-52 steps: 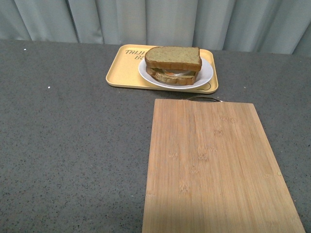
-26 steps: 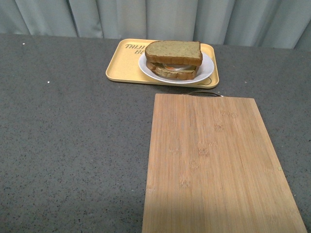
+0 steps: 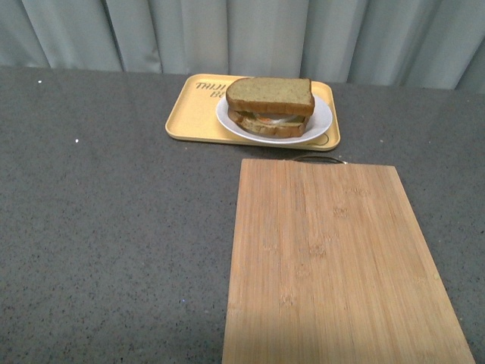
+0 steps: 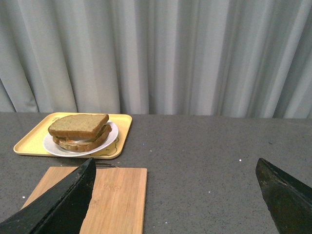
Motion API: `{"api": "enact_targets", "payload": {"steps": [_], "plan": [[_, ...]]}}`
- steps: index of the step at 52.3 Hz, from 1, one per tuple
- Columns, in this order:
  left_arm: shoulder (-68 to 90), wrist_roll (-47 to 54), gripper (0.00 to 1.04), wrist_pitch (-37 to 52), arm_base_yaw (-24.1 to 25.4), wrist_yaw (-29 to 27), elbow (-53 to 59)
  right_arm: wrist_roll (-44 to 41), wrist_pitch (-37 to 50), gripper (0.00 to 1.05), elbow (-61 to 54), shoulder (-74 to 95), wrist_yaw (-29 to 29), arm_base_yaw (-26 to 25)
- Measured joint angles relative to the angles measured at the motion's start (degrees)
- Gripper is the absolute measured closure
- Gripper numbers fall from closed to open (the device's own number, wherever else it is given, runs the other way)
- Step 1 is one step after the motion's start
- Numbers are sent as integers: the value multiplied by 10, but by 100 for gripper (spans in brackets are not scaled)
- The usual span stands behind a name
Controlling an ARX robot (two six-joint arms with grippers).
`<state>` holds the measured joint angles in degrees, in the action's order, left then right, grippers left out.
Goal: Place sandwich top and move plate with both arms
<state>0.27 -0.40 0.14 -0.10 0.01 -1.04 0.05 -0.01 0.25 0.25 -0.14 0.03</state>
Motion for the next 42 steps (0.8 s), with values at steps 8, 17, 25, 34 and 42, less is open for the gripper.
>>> {"api": "enact_targets", "payload": {"steps": [8,17,25,34,42], "plan": [[0,0,7,0,0,0,0,0,0,9,0,0,0,0],[0,0,7,0,0,0,0,0,0,9,0,0,0,0],[0,0,7,0,0,0,0,0,0,9,0,0,0,0],[0,0,7,0,0,0,0,0,0,9,0,0,0,0],[0,0,7,0,0,0,0,0,0,9,0,0,0,0]]}}
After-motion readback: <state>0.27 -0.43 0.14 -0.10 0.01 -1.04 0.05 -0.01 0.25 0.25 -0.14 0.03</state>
